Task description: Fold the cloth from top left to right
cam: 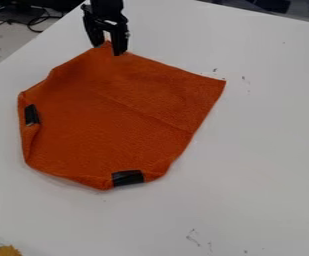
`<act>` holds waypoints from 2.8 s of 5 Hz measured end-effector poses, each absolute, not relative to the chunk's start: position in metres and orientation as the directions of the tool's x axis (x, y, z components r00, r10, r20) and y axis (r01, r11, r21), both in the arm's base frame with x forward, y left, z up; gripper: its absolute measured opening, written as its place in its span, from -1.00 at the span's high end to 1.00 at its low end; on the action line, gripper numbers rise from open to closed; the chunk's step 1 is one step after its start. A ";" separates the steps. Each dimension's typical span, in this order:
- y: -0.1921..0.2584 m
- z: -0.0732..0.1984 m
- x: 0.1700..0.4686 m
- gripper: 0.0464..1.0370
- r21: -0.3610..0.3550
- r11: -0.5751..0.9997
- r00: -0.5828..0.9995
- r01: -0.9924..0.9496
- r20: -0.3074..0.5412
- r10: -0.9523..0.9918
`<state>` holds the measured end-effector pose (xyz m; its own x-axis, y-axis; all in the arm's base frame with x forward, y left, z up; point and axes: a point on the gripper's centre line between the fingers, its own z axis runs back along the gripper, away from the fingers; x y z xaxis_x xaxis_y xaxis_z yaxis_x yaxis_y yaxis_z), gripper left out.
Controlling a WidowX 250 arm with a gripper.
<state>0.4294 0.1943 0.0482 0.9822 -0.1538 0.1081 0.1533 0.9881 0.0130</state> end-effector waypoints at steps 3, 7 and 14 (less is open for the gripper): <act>0.197 0.024 0.427 -0.92 -0.043 0.993 0.991 0.113 0.073 -0.109; 0.192 0.008 0.427 -0.25 -0.079 0.992 0.994 0.099 0.052 -0.096; 0.174 0.005 0.428 -0.81 0.022 0.991 0.991 0.129 -0.034 -0.129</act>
<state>0.4278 0.1741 0.0049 0.9911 -0.1285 -0.0345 0.1293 0.9914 0.0216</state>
